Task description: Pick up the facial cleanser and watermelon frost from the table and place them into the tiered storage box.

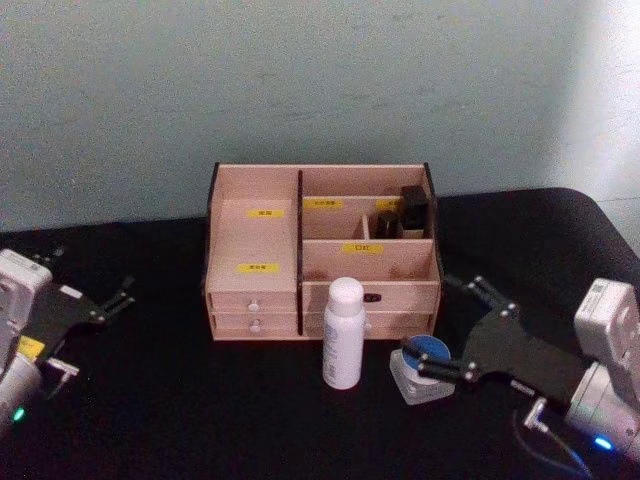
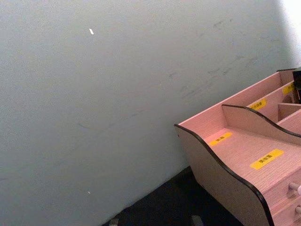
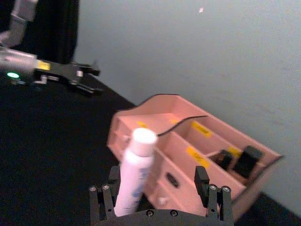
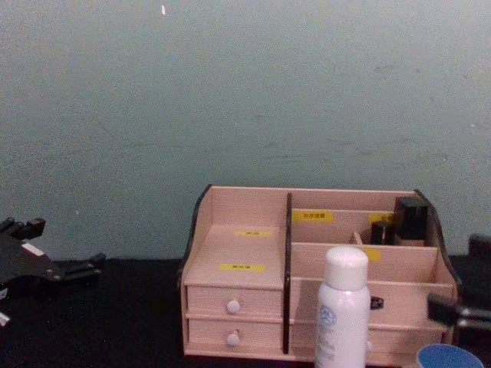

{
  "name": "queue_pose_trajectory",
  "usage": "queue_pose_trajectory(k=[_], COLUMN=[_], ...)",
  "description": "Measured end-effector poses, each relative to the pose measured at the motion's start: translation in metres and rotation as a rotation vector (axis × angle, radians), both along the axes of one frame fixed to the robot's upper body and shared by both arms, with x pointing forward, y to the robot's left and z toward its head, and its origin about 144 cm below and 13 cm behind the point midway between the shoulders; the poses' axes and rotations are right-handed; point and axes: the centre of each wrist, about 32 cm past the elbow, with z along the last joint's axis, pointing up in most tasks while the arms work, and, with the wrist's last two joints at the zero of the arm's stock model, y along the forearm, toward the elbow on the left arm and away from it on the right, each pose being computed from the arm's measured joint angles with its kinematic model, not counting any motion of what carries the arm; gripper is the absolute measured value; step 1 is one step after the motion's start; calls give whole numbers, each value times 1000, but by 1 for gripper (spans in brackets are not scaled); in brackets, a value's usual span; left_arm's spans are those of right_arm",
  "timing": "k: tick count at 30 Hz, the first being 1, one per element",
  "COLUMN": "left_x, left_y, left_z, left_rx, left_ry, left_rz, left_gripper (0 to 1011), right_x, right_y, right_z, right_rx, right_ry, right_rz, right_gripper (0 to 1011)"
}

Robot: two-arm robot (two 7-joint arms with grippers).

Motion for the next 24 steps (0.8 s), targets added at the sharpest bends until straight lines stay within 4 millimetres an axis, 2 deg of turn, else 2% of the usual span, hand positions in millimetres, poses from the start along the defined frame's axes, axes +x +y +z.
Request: queue_pose_trajectory(k=[7, 24], left_x=[0, 0], left_y=[0, 0], left_z=[0, 0], left_rx=[0, 0], left_ry=[0, 0], left_rz=[0, 0], left_gripper=[1001, 1001], right_x=[3, 25], right_y=[10, 32], right_z=[-5, -15], right_rx=[33, 84], right_ry=[63, 186], right_rz=[38, 58], right_gripper=[1002, 1002])
